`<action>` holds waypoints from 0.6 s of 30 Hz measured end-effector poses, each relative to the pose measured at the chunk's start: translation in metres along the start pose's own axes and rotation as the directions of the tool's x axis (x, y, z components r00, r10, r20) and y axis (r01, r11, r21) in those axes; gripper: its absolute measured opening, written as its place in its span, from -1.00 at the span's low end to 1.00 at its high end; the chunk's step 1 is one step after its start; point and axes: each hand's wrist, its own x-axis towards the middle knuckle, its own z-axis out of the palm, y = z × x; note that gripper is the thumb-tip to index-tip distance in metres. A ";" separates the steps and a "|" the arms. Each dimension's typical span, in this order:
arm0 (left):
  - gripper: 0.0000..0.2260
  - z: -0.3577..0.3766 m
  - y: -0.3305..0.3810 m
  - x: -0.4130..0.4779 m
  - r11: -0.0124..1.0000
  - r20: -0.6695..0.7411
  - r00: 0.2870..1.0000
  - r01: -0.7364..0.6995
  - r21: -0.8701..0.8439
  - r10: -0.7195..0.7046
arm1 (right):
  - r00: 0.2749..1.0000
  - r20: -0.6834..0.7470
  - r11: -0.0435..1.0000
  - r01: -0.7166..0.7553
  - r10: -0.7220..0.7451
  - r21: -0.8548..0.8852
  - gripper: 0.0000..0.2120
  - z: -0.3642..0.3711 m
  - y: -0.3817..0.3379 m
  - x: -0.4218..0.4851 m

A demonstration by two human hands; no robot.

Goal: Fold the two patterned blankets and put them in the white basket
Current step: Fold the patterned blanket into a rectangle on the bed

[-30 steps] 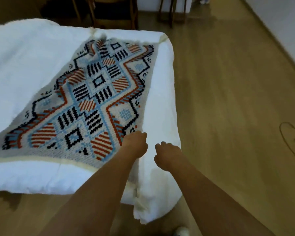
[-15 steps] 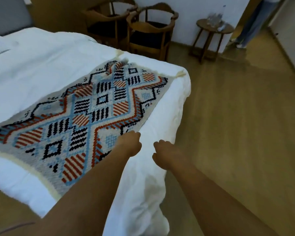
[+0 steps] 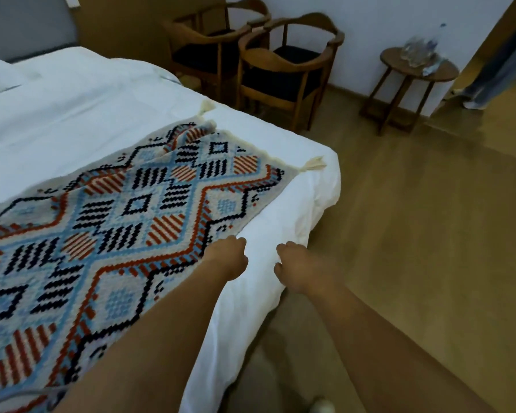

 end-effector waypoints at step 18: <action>-0.62 -0.112 0.107 0.260 0.933 -0.037 0.951 0.292 -0.208 -0.306 | 0.952 0.078 0.942 0.305 -0.297 -0.141 -0.74 -0.147 0.207 0.247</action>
